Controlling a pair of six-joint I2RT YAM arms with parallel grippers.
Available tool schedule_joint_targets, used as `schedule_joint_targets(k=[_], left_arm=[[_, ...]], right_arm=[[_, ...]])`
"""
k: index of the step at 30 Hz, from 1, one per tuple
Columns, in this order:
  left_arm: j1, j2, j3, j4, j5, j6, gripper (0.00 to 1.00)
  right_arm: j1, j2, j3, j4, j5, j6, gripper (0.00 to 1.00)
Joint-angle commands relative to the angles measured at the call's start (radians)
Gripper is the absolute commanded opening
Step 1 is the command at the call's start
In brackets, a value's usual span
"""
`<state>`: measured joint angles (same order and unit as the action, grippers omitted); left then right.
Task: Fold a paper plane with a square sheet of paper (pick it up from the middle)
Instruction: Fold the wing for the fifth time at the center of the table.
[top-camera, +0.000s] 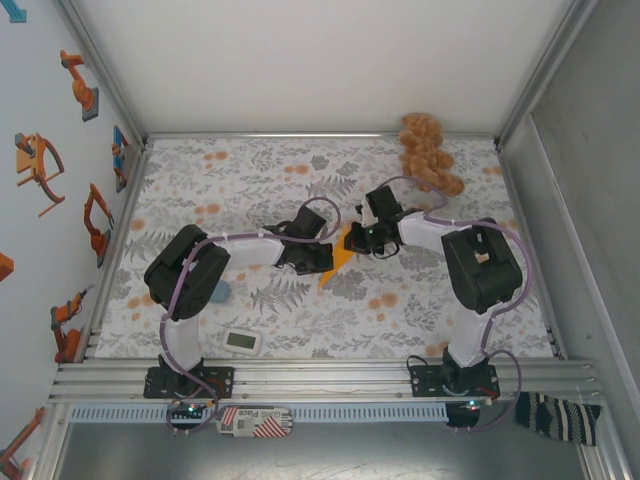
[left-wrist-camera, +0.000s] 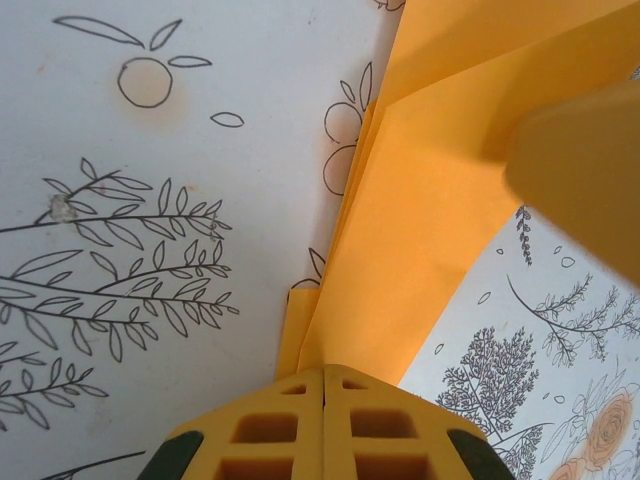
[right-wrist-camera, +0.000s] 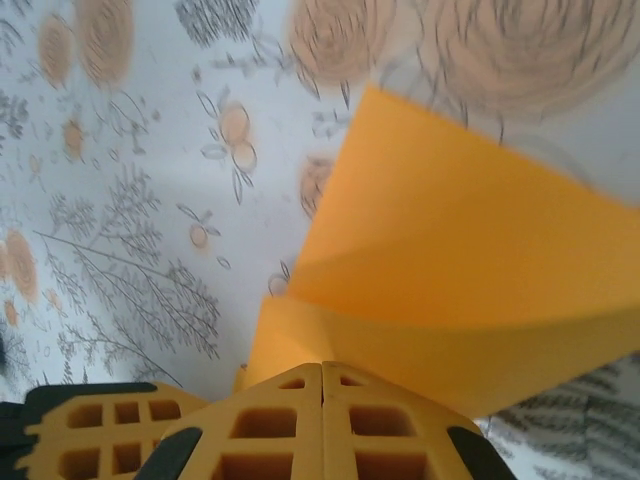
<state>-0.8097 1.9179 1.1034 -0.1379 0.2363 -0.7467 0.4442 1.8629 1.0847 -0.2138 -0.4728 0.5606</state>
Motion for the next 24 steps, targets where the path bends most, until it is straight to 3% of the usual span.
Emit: schedule_joint_targets(k=[1, 17, 24], left_arm=[[-0.001, 0.027, -0.036, -0.085, -0.022, -0.005, 0.00], [0.001, 0.003, -0.028, -0.102, -0.012, 0.027, 0.00], [0.006, -0.025, 0.089, -0.026, 0.026, 0.057, 0.05]], right_arm=[[-0.012, 0.044, 0.036, -0.053, 0.027, -0.073, 0.00], [-0.027, 0.186, 0.137, -0.204, 0.091, -0.120, 0.00], [-0.027, 0.199, 0.096, -0.195, 0.092, -0.098, 0.00]])
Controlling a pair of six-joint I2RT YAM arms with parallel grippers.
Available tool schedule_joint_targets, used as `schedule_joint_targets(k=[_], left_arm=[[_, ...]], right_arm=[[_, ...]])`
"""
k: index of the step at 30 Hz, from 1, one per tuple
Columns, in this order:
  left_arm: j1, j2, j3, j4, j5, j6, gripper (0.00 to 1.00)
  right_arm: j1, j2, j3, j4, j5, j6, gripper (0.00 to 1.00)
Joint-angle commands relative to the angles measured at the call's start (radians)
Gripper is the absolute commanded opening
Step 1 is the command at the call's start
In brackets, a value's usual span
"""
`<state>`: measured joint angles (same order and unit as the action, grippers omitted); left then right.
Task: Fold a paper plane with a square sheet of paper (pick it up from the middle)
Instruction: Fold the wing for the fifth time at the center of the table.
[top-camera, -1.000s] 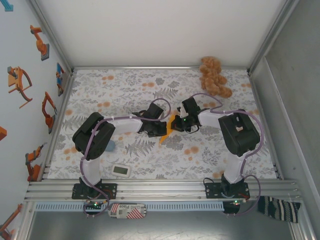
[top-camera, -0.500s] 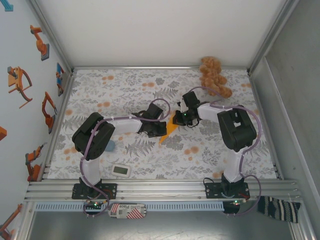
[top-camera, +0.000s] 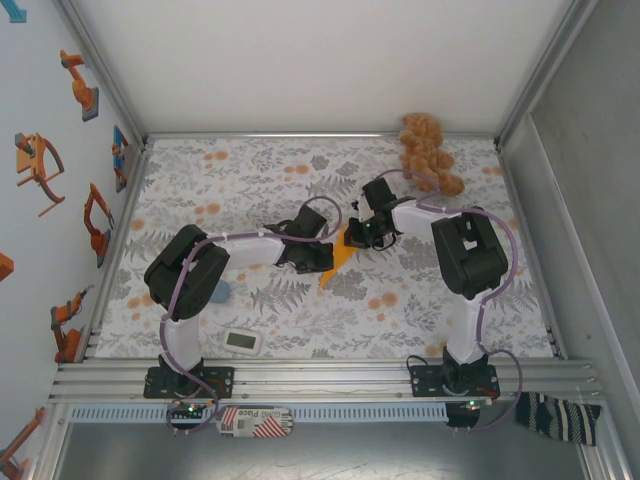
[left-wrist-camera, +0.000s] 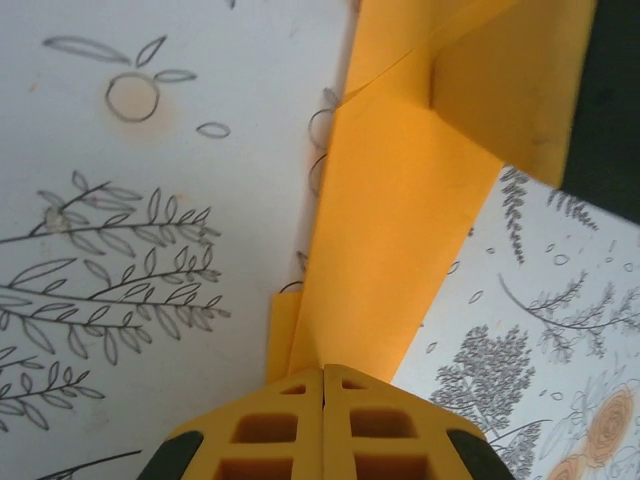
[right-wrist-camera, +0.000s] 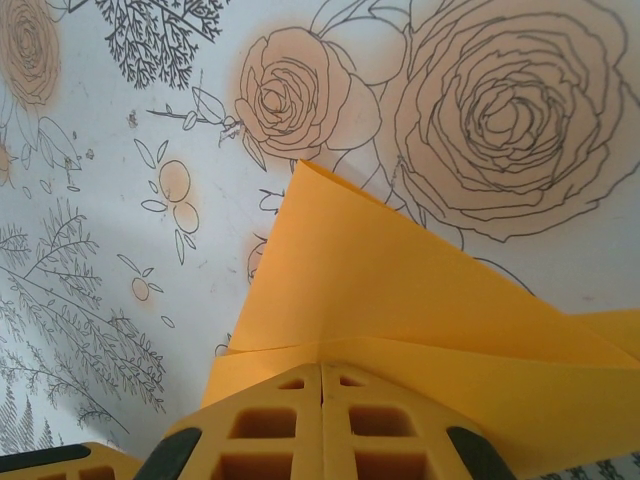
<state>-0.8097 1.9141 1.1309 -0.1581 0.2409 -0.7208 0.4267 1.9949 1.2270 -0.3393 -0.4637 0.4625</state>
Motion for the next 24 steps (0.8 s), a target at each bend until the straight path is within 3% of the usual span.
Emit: schedule_joint_targets(k=[1, 15, 24], left_arm=[[0.007, -0.008, 0.078, 0.006, 0.021, 0.026, 0.05], [0.025, 0.166, 0.177, -0.036, -0.031, -0.014, 0.00], [0.024, 0.189, 0.153, -0.083, -0.064, -0.028, 0.00]], right_arm=[[-0.008, 0.063, -0.054, -0.061, 0.077, 0.006, 0.00], [-0.013, 0.015, -0.058, -0.006, 0.027, 0.037, 0.00], [-0.037, -0.132, -0.136, 0.180, -0.060, 0.028, 0.00]])
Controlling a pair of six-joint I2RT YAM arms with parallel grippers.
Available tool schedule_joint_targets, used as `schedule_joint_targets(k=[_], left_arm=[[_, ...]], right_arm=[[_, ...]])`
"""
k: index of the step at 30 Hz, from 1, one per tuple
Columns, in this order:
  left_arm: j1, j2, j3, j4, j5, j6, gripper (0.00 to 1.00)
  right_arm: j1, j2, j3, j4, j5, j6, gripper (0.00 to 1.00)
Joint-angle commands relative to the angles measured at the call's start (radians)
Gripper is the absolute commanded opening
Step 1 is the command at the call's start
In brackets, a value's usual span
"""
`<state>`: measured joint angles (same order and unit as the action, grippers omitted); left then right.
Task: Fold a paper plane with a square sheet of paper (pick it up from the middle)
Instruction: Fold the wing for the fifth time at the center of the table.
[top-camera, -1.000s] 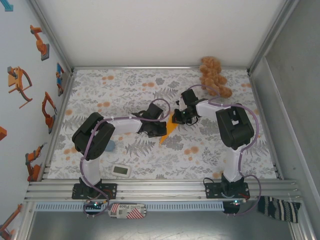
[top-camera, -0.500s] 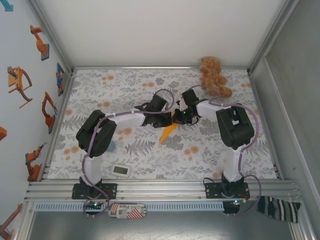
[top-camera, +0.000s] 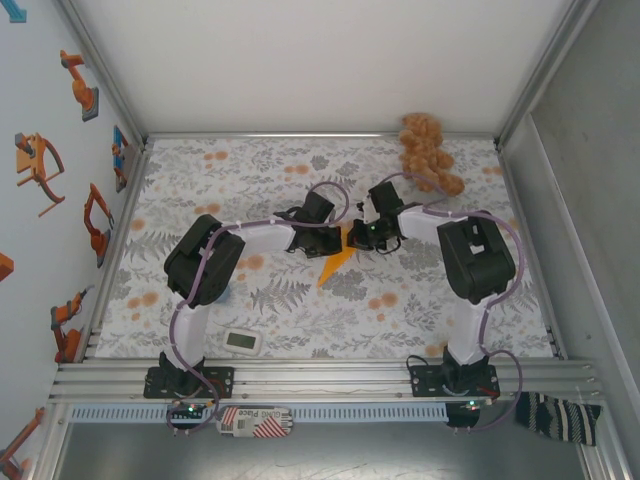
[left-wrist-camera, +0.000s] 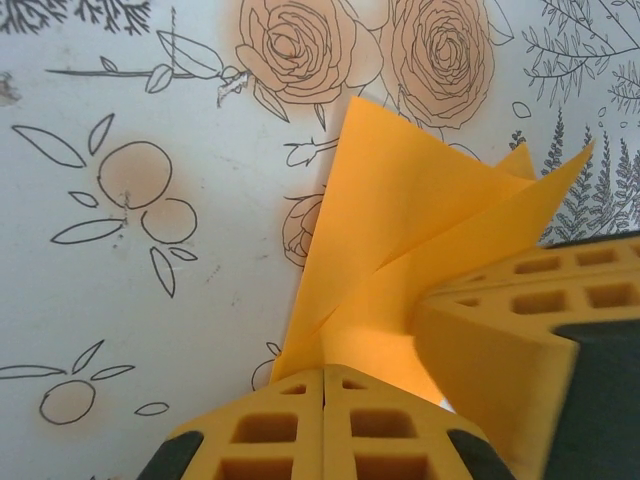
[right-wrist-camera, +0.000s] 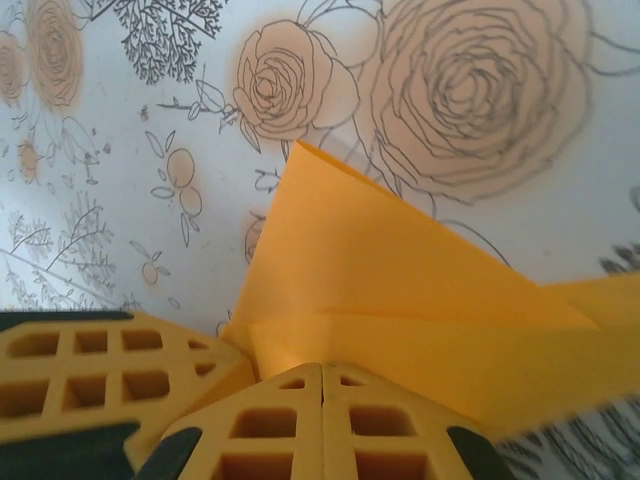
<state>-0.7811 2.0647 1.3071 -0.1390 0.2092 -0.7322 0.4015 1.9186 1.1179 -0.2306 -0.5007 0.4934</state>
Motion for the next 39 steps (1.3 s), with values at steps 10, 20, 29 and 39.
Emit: schedule_joint_targets(k=[10, 20, 29, 39], left_arm=[[0.000, 0.052, -0.025, -0.124, -0.025, -0.006, 0.00], [0.011, 0.081, -0.061, -0.193, -0.045, 0.051, 0.00], [0.012, 0.092, -0.070, -0.207, -0.035, 0.080, 0.00], [0.012, 0.040, 0.040, -0.237, 0.004, 0.106, 0.01]], right_arm=[[-0.016, 0.018, -0.069, 0.130, -0.049, 0.012, 0.00], [-0.123, 0.075, -0.098, 0.212, -0.041, 0.078, 0.00], [-0.229, 0.120, -0.011, 0.261, -0.032, 0.168, 0.00], [-0.239, -0.025, 0.010, 0.173, 0.014, 0.120, 0.00]])
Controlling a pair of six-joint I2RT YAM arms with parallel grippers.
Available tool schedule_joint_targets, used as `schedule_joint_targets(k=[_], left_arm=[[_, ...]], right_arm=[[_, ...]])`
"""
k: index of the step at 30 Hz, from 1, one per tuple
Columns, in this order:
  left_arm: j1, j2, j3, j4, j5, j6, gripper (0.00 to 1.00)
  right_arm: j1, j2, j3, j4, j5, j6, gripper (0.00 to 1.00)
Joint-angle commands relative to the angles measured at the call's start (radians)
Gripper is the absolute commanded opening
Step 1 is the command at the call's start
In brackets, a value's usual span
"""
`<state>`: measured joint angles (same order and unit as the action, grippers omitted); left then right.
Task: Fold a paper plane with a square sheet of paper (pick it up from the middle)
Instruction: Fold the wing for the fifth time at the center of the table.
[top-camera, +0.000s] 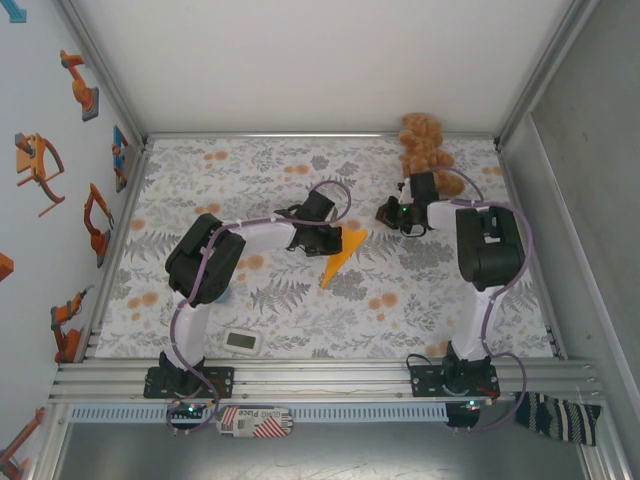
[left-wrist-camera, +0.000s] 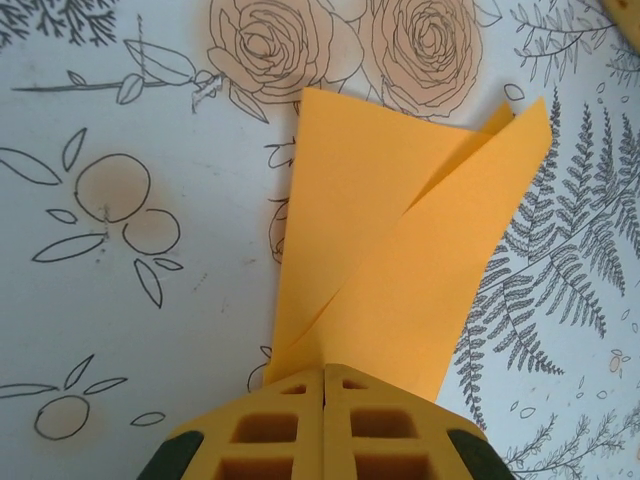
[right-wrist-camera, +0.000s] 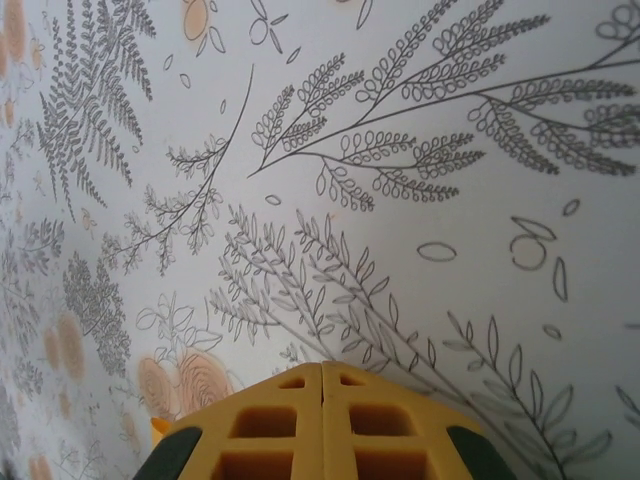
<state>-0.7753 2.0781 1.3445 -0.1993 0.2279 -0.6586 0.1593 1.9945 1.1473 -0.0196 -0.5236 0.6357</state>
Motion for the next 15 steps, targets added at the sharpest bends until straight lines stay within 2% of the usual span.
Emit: schedule_joint_targets(k=[1, 6, 11, 15], left_arm=[[0.006, 0.007, 0.018, -0.176, -0.006, 0.030, 0.03], [0.008, -0.109, 0.044, -0.137, 0.007, 0.012, 0.13], [-0.007, -0.170, -0.056, -0.060, 0.053, -0.049, 0.13], [-0.015, -0.195, -0.116, -0.043, 0.044, -0.078, 0.11]], right_arm=[[0.005, -0.131, -0.036, -0.046, 0.043, -0.025, 0.00], [0.059, -0.252, -0.131, -0.103, 0.068, -0.057, 0.00], [0.148, -0.274, -0.172, -0.125, 0.034, -0.079, 0.00], [0.215, -0.253, -0.187, -0.105, -0.013, -0.067, 0.00]])
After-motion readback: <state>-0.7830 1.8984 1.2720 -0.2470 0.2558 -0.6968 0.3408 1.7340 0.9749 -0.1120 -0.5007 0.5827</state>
